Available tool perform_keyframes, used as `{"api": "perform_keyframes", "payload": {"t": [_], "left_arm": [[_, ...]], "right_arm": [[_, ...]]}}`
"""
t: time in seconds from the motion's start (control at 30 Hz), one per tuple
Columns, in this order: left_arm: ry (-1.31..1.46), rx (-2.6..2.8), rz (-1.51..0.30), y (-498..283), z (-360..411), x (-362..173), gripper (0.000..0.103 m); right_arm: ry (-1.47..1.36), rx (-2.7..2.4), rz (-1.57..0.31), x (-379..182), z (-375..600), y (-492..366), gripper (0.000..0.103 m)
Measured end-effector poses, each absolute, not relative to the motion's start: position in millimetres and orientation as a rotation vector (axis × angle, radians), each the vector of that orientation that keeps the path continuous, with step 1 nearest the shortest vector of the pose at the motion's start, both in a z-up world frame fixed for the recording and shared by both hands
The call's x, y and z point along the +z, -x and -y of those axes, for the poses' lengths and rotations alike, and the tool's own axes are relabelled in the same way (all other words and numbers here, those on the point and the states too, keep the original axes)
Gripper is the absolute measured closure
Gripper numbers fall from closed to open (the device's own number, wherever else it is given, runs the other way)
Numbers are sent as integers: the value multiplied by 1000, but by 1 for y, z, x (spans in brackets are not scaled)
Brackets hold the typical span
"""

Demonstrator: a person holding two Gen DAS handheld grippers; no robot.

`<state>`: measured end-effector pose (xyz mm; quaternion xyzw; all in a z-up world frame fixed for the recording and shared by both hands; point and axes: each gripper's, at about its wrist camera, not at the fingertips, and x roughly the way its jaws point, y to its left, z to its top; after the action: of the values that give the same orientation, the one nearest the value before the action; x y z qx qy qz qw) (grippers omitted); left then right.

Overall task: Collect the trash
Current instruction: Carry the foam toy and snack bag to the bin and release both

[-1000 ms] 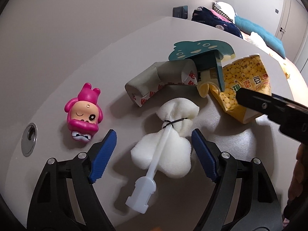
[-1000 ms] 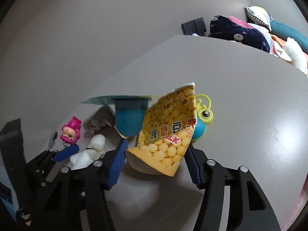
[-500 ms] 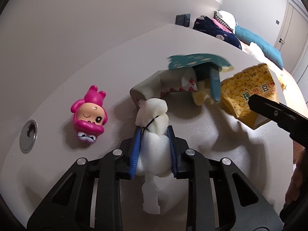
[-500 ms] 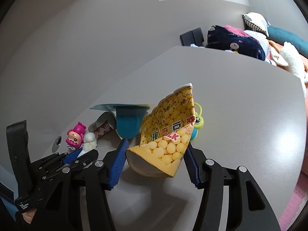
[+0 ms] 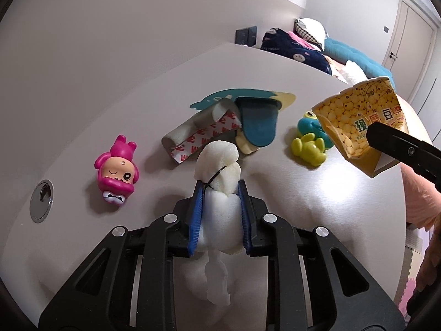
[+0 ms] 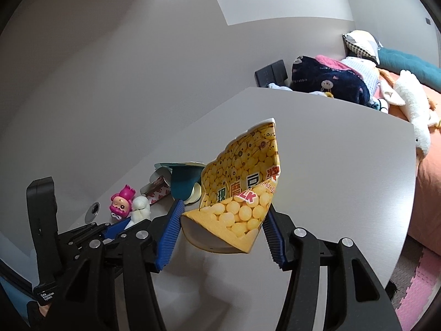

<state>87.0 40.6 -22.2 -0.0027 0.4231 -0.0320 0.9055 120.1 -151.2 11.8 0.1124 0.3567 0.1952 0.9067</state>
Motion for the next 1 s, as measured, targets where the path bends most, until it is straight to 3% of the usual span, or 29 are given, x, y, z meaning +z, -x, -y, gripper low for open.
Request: {"api": "perform_keyframes", "payload": {"t": [1.0], "left_arm": [[22,-99,-833,-57,14,8,79]], "right_arm": [[-242,382,-669,44,200,-73,45]]}}
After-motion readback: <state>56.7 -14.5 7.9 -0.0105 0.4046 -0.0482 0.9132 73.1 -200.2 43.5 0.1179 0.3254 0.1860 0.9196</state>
